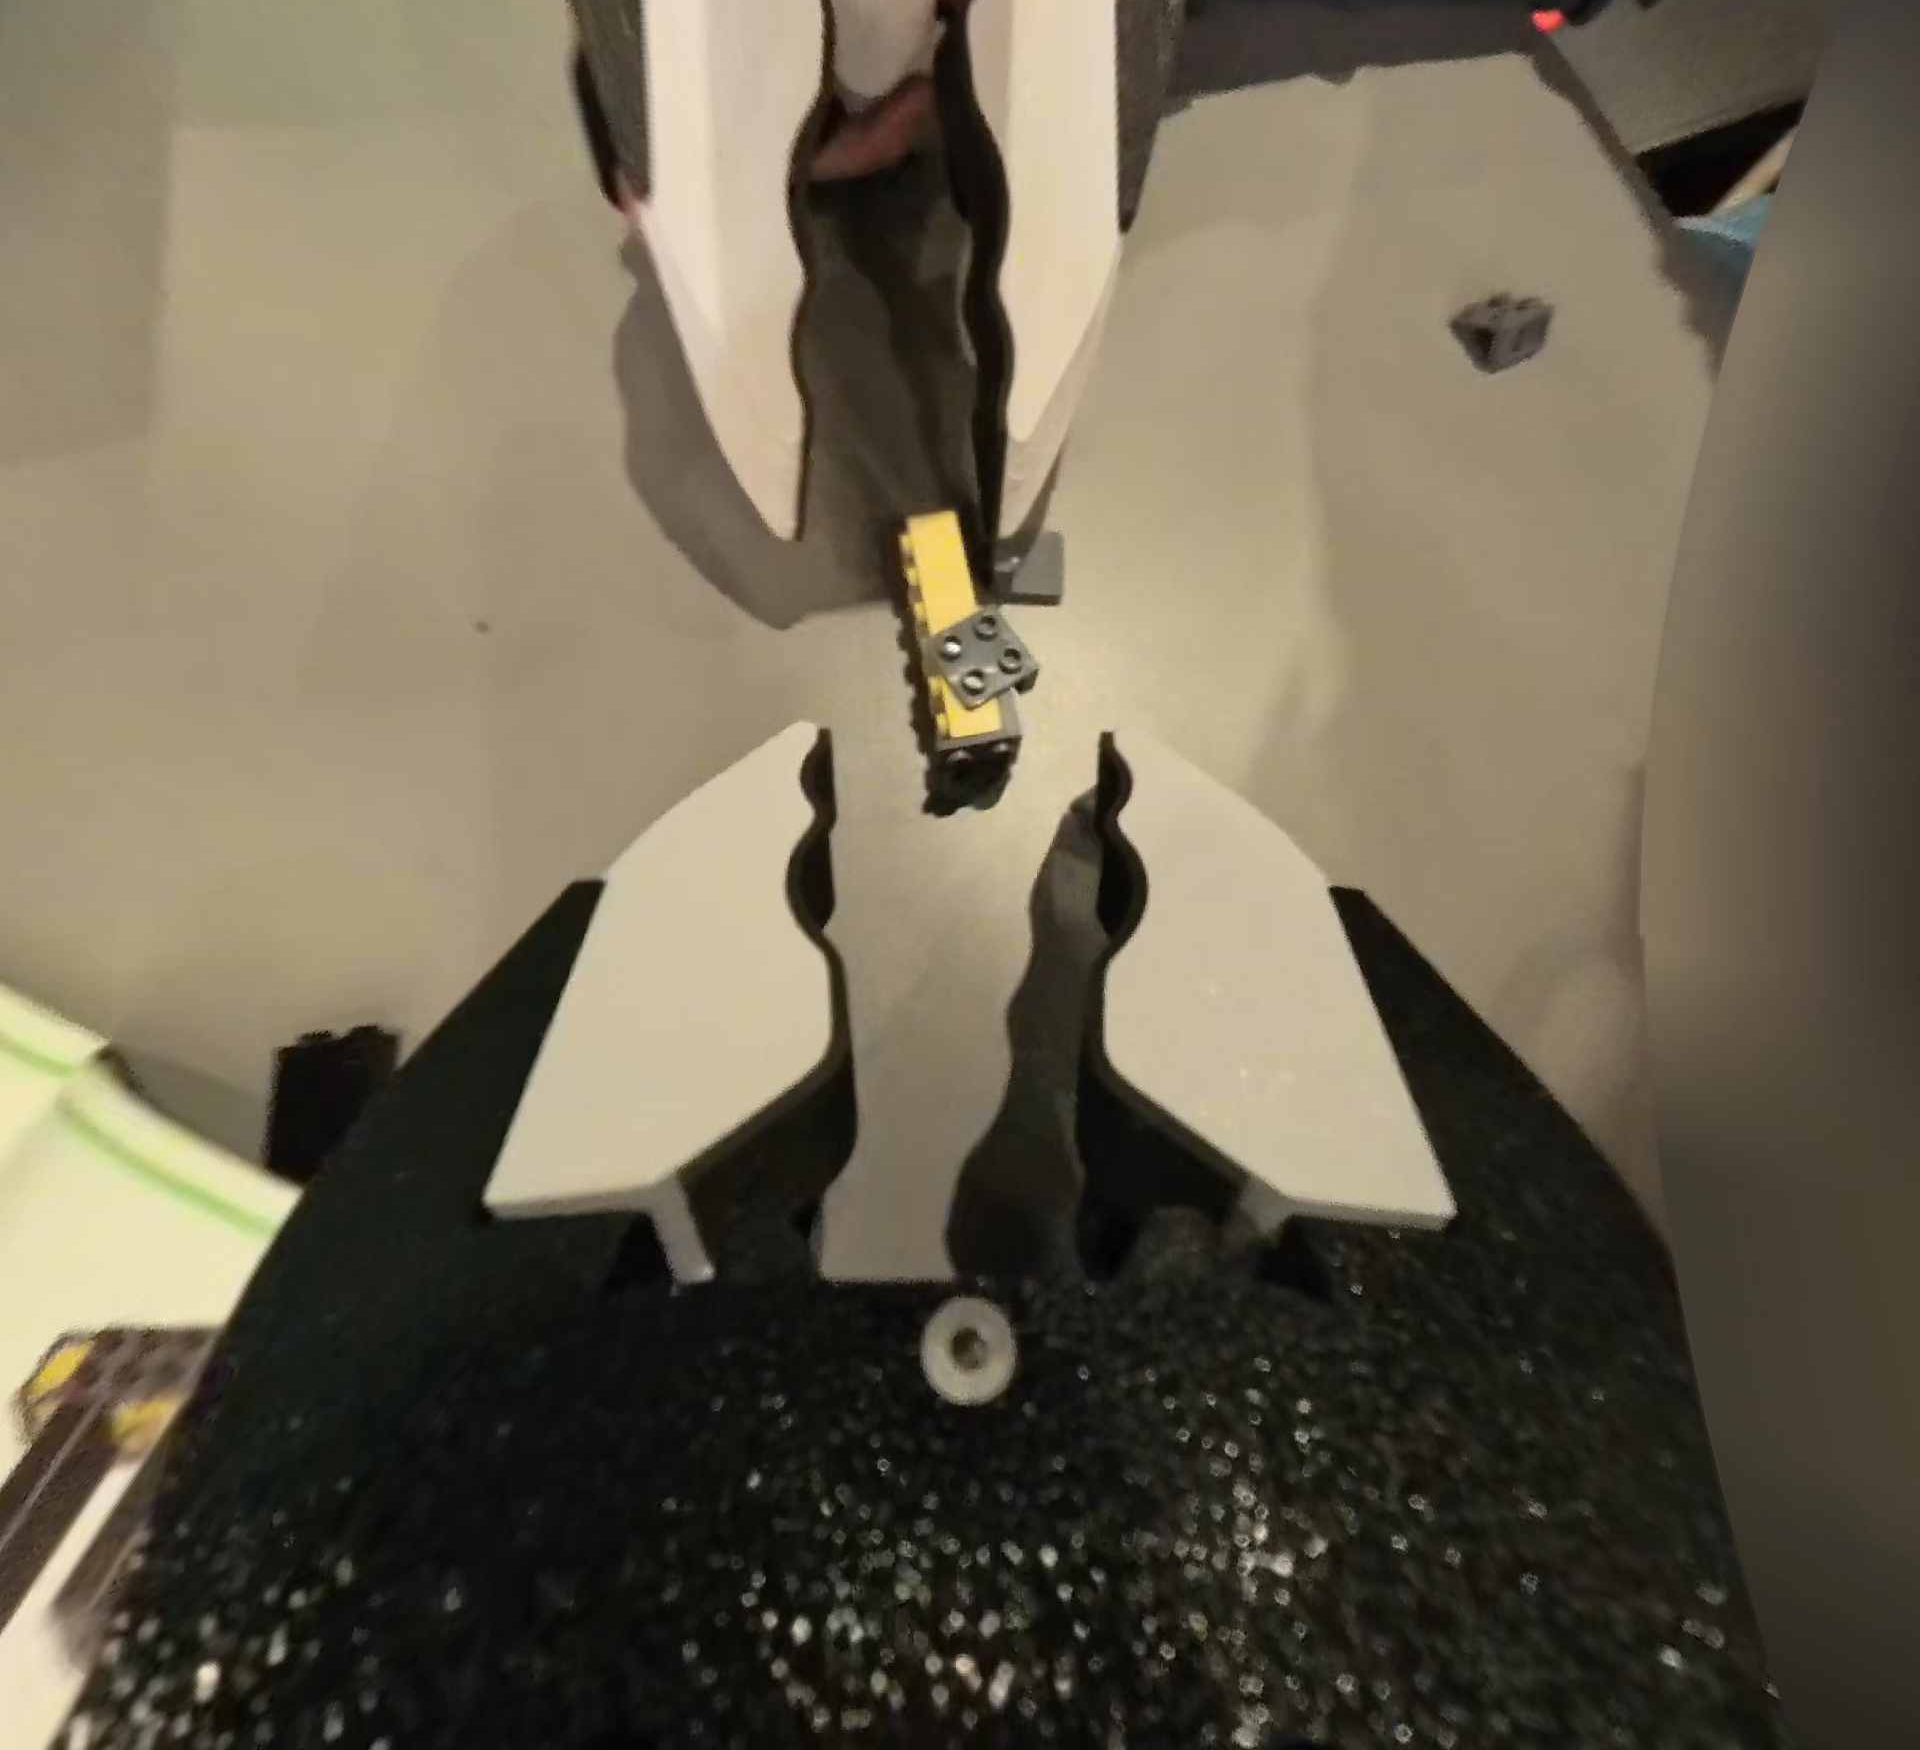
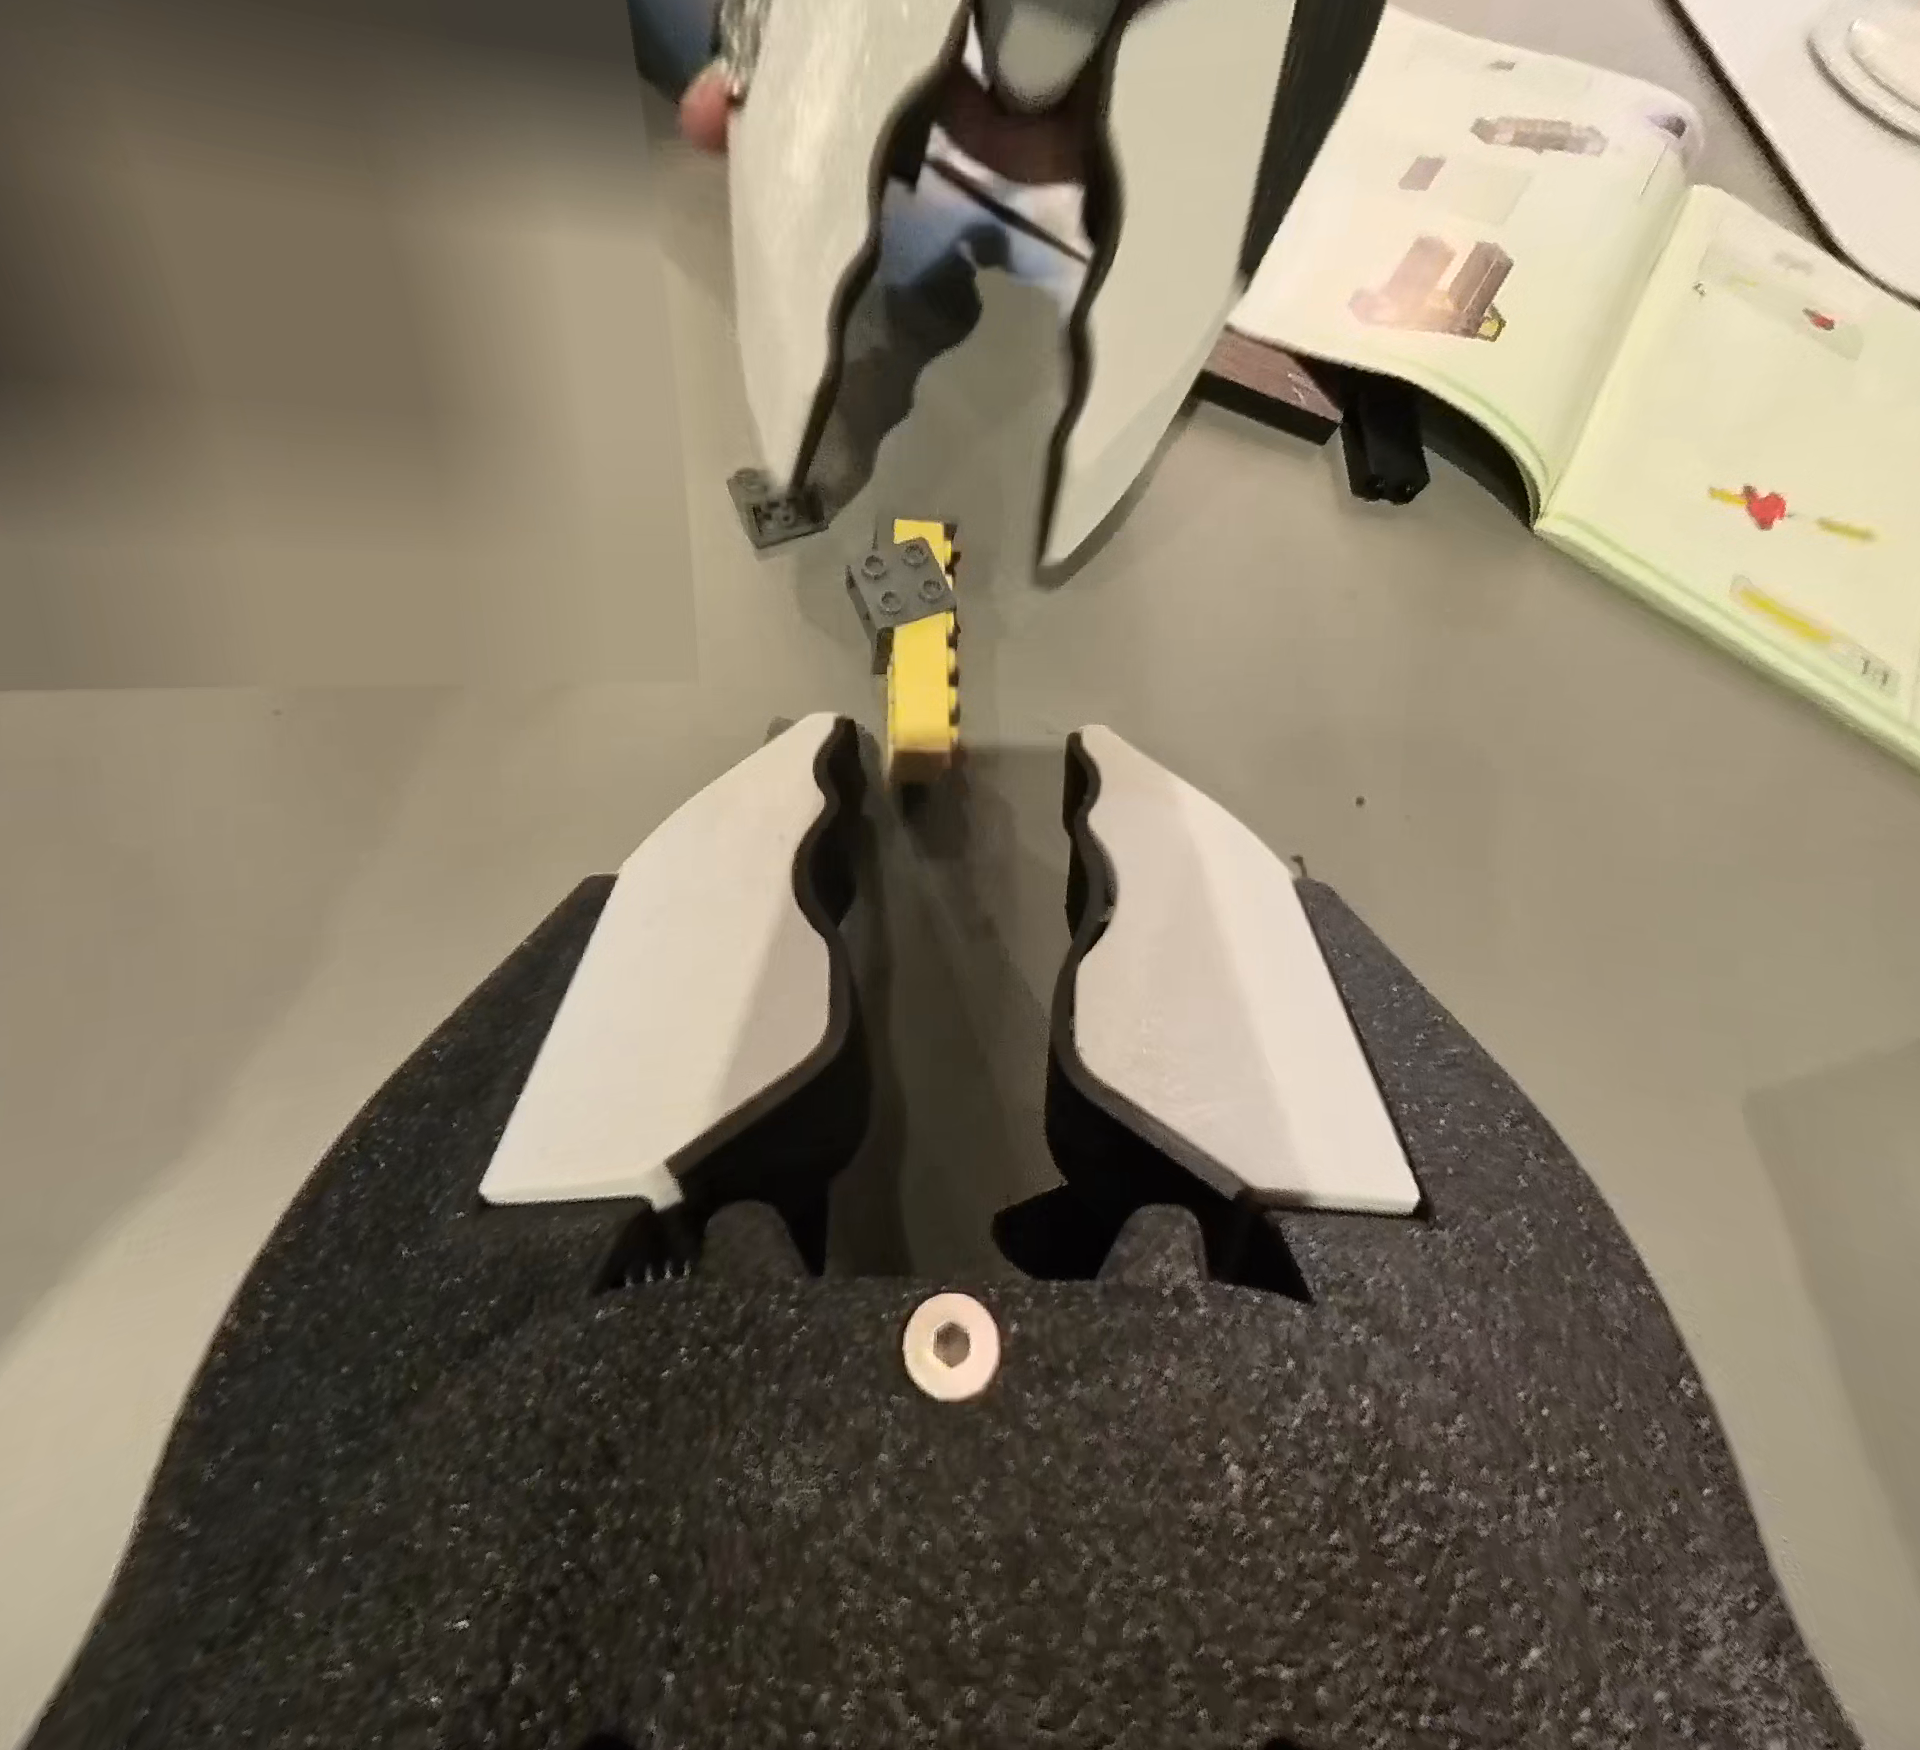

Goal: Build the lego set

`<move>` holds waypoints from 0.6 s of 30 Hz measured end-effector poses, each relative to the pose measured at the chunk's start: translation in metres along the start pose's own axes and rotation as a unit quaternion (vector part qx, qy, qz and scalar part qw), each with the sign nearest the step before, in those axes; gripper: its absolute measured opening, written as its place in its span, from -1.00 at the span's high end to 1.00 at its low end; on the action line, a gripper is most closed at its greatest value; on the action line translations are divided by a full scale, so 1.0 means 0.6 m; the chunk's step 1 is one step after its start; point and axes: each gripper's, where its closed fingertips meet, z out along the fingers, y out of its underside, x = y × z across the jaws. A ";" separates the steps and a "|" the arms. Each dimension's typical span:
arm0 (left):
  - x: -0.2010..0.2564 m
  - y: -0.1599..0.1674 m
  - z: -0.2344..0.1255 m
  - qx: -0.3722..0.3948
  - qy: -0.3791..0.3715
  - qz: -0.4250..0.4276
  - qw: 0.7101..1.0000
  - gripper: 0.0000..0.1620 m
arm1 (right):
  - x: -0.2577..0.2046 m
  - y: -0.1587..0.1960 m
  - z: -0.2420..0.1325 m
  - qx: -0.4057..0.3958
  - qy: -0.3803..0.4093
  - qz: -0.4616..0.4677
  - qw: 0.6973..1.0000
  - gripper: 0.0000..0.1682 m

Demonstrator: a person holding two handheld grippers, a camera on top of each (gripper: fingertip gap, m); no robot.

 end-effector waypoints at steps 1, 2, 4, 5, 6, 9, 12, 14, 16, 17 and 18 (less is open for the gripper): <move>-0.006 -0.005 -0.010 0.008 -0.017 0.002 1.000 0.40 | 0.002 -0.001 -0.003 0.007 -0.002 0.006 1.000 0.58; -0.013 -0.013 -0.020 0.021 -0.039 0.001 0.999 0.40 | 0.005 -0.005 -0.007 0.019 0.001 0.012 1.000 0.58; -0.025 -0.036 -0.046 0.073 -0.100 -0.008 0.992 0.43 | 0.010 -0.015 -0.018 0.052 0.000 0.027 0.998 0.63; -0.031 -0.047 -0.060 0.104 -0.141 -0.014 0.984 0.45 | 0.011 -0.019 -0.022 0.064 -0.005 0.035 0.997 0.67; -0.036 -0.055 -0.074 0.131 -0.182 -0.022 0.974 0.47 | 0.012 -0.021 -0.025 0.072 -0.010 0.043 0.996 0.68; -0.020 -0.053 -0.095 0.170 -0.254 -0.060 0.950 0.46 | 0.008 -0.021 -0.026 0.076 -0.037 0.067 0.994 0.72; 0.033 -0.050 -0.081 0.193 -0.224 -0.113 0.949 0.38 | -0.001 -0.017 -0.021 0.061 -0.066 0.082 0.993 0.78; 0.048 -0.043 -0.070 0.194 -0.247 -0.132 0.940 0.47 | 0.002 -0.013 -0.018 0.051 -0.064 0.093 0.992 0.85; 0.055 -0.035 -0.055 0.173 -0.276 -0.143 0.934 0.55 | 0.000 -0.012 -0.016 0.046 -0.067 0.093 0.992 0.84; 0.058 -0.034 -0.046 0.160 -0.284 -0.143 0.934 0.59 | 0.000 -0.011 -0.015 0.045 -0.067 0.090 0.993 0.83; 0.059 -0.035 -0.038 0.147 -0.293 -0.142 0.934 0.62 | -0.002 -0.011 -0.015 0.043 -0.070 0.087 0.993 0.82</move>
